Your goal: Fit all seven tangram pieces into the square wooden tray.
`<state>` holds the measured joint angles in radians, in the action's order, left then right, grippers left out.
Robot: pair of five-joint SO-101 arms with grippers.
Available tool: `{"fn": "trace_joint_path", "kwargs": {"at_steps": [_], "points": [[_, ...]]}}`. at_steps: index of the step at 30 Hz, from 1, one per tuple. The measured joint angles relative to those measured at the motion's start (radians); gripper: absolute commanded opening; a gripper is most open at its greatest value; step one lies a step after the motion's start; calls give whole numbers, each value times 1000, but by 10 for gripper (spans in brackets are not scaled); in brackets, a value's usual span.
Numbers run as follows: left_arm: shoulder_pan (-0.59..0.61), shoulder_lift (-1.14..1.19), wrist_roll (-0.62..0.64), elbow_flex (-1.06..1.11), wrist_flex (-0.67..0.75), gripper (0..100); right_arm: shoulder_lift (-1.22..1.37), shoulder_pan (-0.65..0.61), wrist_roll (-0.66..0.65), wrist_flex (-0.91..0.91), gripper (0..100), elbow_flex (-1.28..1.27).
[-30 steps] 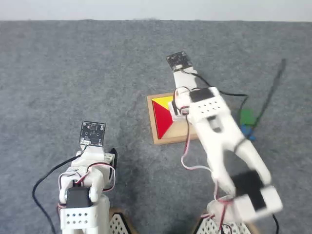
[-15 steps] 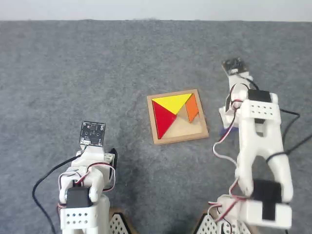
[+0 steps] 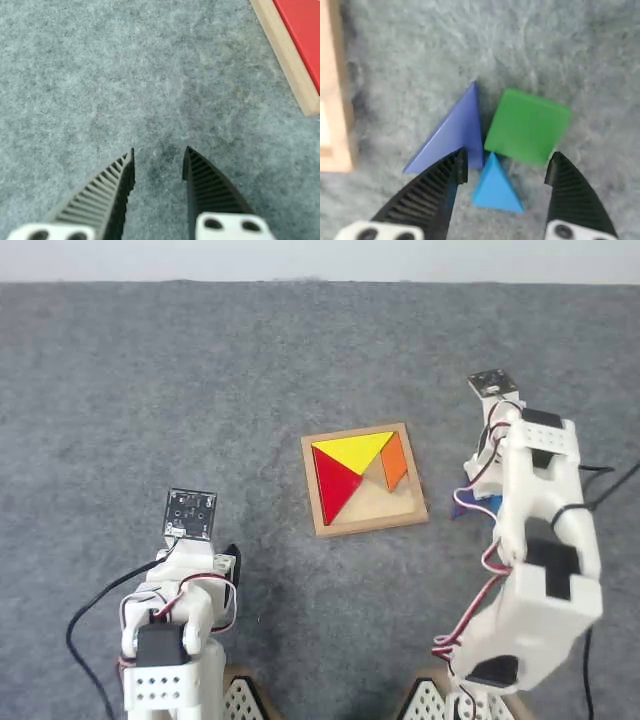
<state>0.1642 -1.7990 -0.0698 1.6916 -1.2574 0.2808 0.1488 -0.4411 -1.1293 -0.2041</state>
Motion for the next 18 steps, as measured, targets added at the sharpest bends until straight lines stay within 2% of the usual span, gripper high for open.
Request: {"fn": "trace_joint_path", "kwargs": {"at_steps": [6, 14, 18], "points": [[0, 0, 0, 0, 0, 153, 98, 0, -2, 0, 258, 89], [0, 0, 0, 0, 0, 153, 204, 3, -2, 0, 128, 224], [0, 0, 0, 0, 0, 153, 215, 5, -2, 6, 110, 239]]}}
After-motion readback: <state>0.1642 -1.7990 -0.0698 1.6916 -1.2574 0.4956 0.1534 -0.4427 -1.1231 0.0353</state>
